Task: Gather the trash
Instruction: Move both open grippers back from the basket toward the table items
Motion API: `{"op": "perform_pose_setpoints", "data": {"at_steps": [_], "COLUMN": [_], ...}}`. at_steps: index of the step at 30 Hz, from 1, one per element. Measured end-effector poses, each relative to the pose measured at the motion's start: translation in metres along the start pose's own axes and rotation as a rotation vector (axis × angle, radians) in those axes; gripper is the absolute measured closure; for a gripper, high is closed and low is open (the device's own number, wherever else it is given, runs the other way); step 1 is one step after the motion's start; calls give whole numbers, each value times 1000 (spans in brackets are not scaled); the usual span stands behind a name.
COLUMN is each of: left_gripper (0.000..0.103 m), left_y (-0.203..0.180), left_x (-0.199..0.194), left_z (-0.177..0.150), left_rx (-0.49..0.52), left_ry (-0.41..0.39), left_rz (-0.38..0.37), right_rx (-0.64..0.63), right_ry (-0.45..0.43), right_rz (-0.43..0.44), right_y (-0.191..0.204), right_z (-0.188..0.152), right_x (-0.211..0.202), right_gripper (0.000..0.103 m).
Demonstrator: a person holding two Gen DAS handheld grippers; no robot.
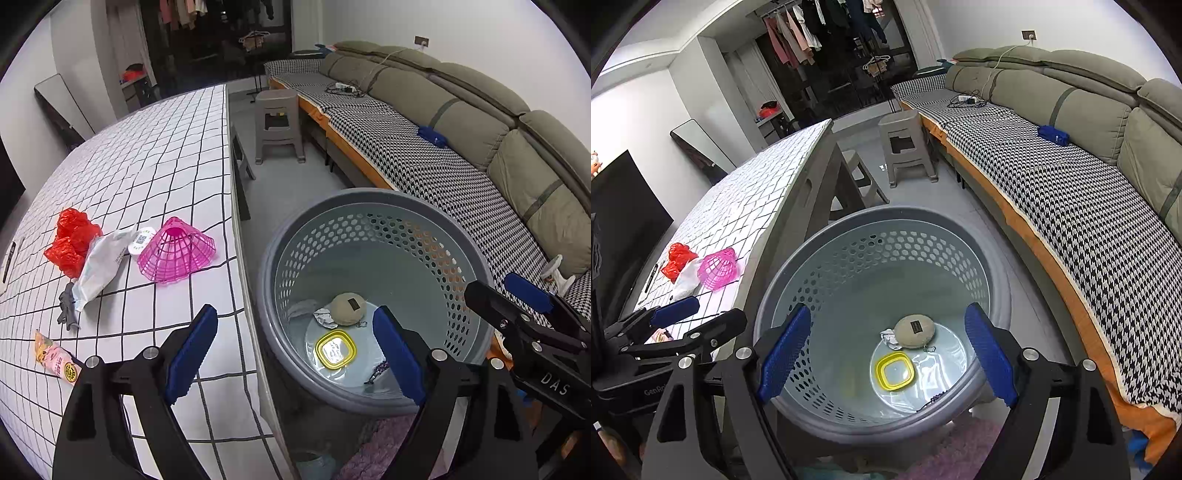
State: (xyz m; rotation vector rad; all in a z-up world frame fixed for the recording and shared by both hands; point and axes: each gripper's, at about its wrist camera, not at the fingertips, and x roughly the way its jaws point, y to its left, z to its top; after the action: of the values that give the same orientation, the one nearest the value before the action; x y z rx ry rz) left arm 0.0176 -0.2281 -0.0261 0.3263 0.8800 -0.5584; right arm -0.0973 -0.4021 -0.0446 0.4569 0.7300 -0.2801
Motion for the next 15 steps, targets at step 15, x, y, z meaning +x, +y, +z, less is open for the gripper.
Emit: {"op": "perform_pose_setpoints", "data": {"at_steps": [15], "left_gripper": [19], "left_y": [13], "left_x": [-23], "left_z": [-8], "left_rx": [-29], "left_ry": [-43], "left_rz": [3], "right_rx": [-35], "right_ry": [-30], "right_rz": [11], "right_y": [18], "right_z": [-6], "right_x": [-18], "right_gripper": [21]}}
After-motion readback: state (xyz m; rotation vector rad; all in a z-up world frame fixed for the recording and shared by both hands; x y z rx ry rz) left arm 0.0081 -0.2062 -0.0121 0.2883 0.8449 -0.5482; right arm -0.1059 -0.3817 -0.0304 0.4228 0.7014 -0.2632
